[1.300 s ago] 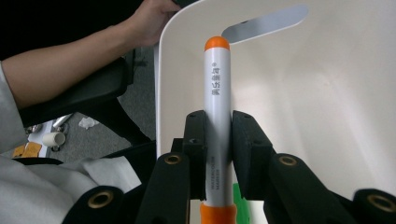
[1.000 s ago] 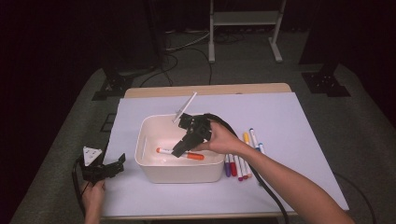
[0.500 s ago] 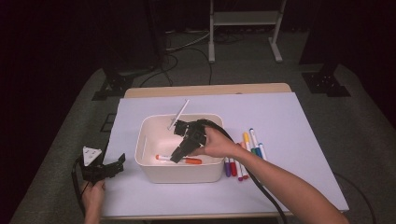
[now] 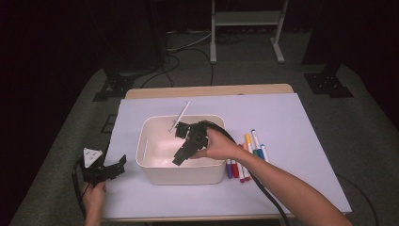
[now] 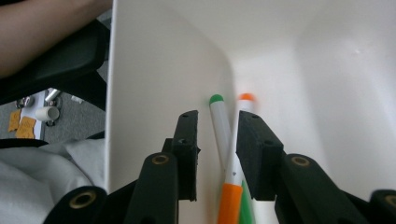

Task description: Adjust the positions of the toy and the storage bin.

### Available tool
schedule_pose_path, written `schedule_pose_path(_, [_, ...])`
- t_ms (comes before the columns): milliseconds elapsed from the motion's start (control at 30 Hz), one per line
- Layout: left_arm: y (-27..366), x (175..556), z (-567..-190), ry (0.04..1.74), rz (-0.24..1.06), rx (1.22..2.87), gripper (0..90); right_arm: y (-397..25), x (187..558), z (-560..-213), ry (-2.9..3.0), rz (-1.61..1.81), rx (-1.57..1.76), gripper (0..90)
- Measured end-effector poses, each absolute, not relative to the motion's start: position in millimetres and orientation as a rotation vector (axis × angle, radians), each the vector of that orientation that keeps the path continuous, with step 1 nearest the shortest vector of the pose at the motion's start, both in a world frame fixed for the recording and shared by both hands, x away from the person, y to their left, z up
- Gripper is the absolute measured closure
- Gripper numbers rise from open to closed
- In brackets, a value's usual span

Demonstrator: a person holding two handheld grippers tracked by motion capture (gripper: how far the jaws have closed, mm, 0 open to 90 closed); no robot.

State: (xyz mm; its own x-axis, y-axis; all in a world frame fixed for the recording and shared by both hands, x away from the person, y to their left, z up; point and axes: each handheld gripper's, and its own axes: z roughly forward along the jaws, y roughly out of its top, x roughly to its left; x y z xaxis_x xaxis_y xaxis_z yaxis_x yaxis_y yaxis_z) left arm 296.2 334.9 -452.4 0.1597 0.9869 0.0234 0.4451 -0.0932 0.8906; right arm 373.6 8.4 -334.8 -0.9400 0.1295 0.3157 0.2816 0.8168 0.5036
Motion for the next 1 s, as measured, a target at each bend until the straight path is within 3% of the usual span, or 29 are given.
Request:
schedule_pose_path(400, [334, 296, -452, 1.391, 0.884, 1.664, 0.0, -47, 370, -300, -2.739, -0.983, -0.424, 56.3])
schedule_pose_path(1000, [334, 296, -452, 1.397, 0.882, 1.672, 0.0, -146, 362, -283, -2.74, -1.137, -0.661, 51.6])
